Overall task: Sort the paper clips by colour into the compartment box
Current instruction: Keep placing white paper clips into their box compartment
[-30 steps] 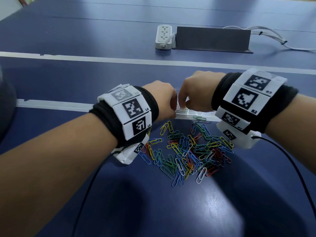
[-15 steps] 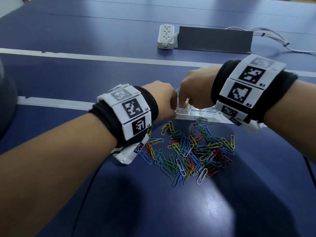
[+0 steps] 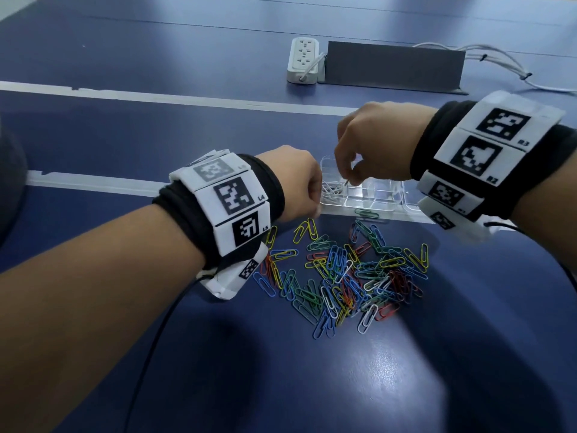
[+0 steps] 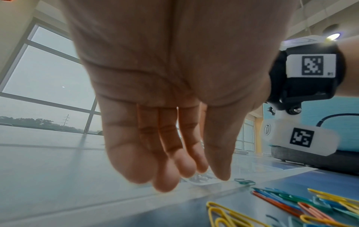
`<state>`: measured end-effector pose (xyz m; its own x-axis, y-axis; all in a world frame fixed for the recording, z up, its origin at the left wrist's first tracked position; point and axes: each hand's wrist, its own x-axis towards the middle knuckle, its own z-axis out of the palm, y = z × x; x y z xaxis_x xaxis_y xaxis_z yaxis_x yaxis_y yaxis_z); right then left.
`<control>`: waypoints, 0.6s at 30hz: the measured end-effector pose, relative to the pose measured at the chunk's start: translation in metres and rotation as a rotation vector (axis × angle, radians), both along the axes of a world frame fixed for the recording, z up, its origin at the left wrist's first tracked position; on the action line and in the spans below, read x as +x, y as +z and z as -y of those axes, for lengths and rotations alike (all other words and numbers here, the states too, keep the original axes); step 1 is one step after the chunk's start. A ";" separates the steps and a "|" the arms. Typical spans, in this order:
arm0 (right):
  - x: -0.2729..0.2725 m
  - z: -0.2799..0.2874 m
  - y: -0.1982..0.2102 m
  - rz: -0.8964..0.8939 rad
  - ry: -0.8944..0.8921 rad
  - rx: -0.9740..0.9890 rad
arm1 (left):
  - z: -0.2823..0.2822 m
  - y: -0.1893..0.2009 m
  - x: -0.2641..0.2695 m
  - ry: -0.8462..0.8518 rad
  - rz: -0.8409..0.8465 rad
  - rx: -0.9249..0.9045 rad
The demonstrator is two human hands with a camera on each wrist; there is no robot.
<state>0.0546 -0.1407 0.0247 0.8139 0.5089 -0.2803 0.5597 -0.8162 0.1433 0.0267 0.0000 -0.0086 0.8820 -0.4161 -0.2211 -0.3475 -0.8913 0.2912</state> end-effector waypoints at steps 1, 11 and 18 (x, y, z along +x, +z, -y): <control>0.000 0.002 0.001 0.007 -0.025 -0.005 | 0.000 0.000 -0.001 -0.006 0.007 0.008; -0.025 0.014 -0.004 -0.011 -0.059 0.074 | 0.002 0.003 -0.011 -0.070 -0.039 0.103; -0.070 0.012 -0.019 -0.298 0.061 0.177 | 0.009 0.003 -0.027 -0.231 -0.127 0.101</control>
